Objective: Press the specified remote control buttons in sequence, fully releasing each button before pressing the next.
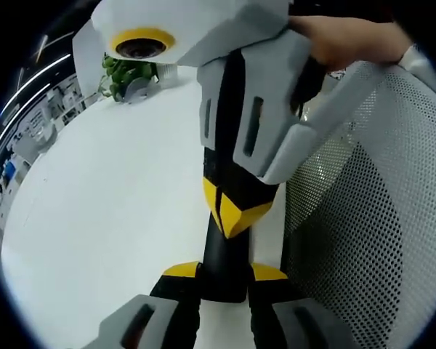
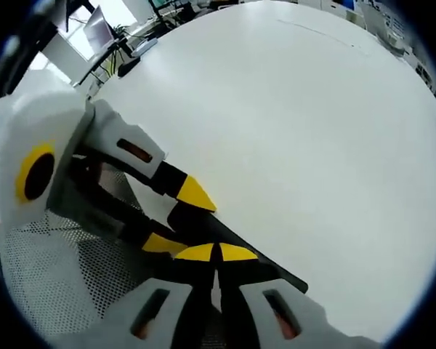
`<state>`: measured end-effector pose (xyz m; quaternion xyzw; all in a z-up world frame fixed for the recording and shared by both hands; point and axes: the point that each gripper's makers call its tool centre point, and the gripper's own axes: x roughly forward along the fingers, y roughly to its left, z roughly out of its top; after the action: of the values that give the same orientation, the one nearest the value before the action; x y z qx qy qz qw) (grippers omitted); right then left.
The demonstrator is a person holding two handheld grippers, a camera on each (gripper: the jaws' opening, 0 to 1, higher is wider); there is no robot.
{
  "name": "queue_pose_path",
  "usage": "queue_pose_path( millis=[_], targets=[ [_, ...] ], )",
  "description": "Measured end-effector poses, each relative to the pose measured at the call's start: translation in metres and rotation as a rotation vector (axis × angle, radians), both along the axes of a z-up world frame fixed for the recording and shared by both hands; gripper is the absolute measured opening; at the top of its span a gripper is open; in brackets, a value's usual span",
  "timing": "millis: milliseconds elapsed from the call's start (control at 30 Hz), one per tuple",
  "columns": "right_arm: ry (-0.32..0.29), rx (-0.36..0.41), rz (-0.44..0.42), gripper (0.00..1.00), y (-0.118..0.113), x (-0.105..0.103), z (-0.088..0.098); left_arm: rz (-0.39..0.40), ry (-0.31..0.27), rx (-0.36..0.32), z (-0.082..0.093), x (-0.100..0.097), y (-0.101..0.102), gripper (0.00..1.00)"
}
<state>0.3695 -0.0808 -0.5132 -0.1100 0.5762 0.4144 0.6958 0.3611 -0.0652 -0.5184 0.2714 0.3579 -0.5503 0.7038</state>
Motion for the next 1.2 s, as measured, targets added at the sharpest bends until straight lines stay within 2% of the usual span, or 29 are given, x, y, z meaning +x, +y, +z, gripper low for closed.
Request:
queue_pose_path(
  millis=[200,267,367,467,600,667,700,833,900,933,1000,1033,1067,1200],
  targets=[
    [0.066,0.044,-0.065,0.0,0.0,-0.005,0.006,-0.003,-0.002,0.002,0.0,0.0,0.0,0.25],
    [0.062,0.089,-0.105,0.0,0.001,-0.001,0.018,-0.004,-0.002,0.001,0.0,0.0,0.0,0.25],
    [0.048,0.113,-0.113,0.0,-0.002,0.002,0.033,-0.004,-0.002,0.0,0.0,0.0,0.0,0.25],
    [0.027,0.207,-0.133,0.0,-0.002,-0.002,0.058,-0.004,-0.002,0.001,0.0,0.0,0.0,0.25],
    [-0.094,0.383,-0.12,0.0,-0.001,-0.008,0.104,0.0,-0.001,-0.002,0.0,0.0,0.0,0.25],
    [-0.183,0.459,-0.141,0.0,-0.003,-0.004,0.13,0.0,-0.002,-0.002,-0.001,0.001,0.0,0.25],
    [-0.248,0.508,-0.152,0.0,-0.004,-0.002,0.148,0.0,-0.002,-0.002,-0.001,0.001,-0.001,0.25],
    [-0.406,0.588,-0.235,0.0,-0.018,0.006,0.185,0.0,-0.004,0.001,0.0,0.001,-0.001,0.25],
    [-0.482,0.629,-0.293,0.06,-0.028,0.008,0.202,-0.002,-0.005,0.004,0.0,0.0,-0.001,0.25],
    [-0.535,0.641,-0.309,0.12,-0.037,0.012,0.207,-0.002,-0.005,0.005,0.0,0.0,-0.001,0.25],
    [-0.603,0.648,-0.333,0.21,-0.045,0.012,0.215,-0.001,-0.004,0.003,0.0,0.001,-0.001,0.25],
    [-0.623,0.647,-0.329,0.28,-0.049,0.01,0.215,0.0,-0.004,0.002,0.0,0.001,-0.001,0.25],
    [-0.617,0.636,-0.337,0.35,-0.051,0.006,0.214,0.0,-0.004,0.002,0.0,0.001,-0.001,0.25],
    [-0.773,0.596,-0.416,0.54,-0.08,0.015,0.222,0.0,-0.005,-0.001,0.0,0.001,-0.001,0.25]
  ],
)
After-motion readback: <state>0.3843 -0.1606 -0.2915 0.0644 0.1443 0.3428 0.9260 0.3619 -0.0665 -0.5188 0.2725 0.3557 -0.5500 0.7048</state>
